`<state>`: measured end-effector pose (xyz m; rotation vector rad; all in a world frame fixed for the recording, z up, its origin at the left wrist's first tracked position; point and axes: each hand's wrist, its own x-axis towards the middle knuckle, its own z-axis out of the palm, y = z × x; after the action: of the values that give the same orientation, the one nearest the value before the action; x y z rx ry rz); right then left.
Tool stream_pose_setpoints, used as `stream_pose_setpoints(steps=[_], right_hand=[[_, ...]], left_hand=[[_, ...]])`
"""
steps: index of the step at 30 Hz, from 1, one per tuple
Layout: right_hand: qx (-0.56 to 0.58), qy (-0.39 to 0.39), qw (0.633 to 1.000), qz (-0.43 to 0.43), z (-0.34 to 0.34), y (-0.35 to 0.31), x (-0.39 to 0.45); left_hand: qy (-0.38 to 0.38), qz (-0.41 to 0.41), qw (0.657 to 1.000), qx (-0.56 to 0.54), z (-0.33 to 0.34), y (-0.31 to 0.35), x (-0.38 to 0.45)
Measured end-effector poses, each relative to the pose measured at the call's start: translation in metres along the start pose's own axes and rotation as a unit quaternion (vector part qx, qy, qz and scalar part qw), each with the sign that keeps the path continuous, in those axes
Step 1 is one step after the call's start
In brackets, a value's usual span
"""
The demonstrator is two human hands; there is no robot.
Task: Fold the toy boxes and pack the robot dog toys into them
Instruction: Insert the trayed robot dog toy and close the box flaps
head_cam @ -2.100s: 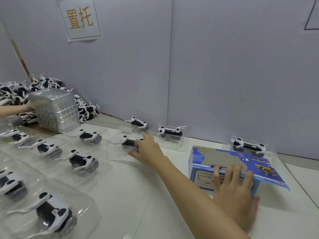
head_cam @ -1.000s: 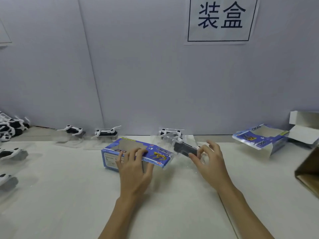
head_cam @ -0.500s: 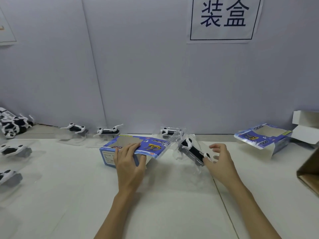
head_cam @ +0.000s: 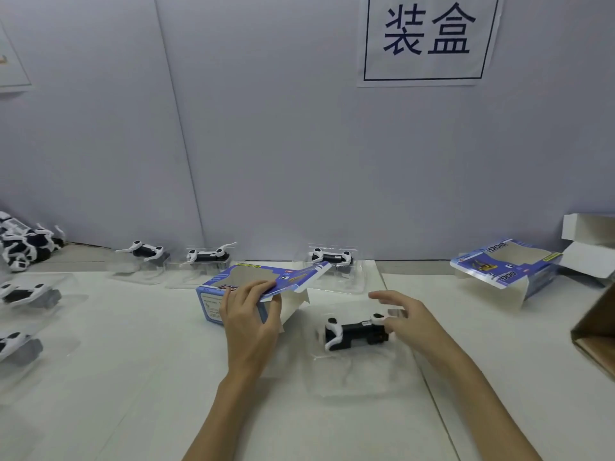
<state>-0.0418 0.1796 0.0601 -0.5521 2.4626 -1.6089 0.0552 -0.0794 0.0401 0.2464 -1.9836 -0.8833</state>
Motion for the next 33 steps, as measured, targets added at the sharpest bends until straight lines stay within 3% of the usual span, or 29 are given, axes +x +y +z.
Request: stream_pose_setpoints(steps=[4,8,19,33], right_hand=[[-0.026,-0.065,0.997,-0.017,0.013,0.003,-0.001],[0.004,-0.056,0.998,-0.024,0.014,0.005,-0.002],[0.095,0.122,0.988,-0.010,0.018,0.011,0.007],[0.149,0.277,0.949,-0.027,0.059,0.005,0.004]], left_hand=[[-0.027,0.035,0.999,0.011,0.000,0.003,-0.003],[-0.087,0.088,0.991,0.046,0.001,0.001,-0.007],[-0.179,0.087,0.978,0.066,-0.010,0.001,-0.005],[-0.259,0.123,0.951,0.121,-0.006,-0.005,-0.008]])
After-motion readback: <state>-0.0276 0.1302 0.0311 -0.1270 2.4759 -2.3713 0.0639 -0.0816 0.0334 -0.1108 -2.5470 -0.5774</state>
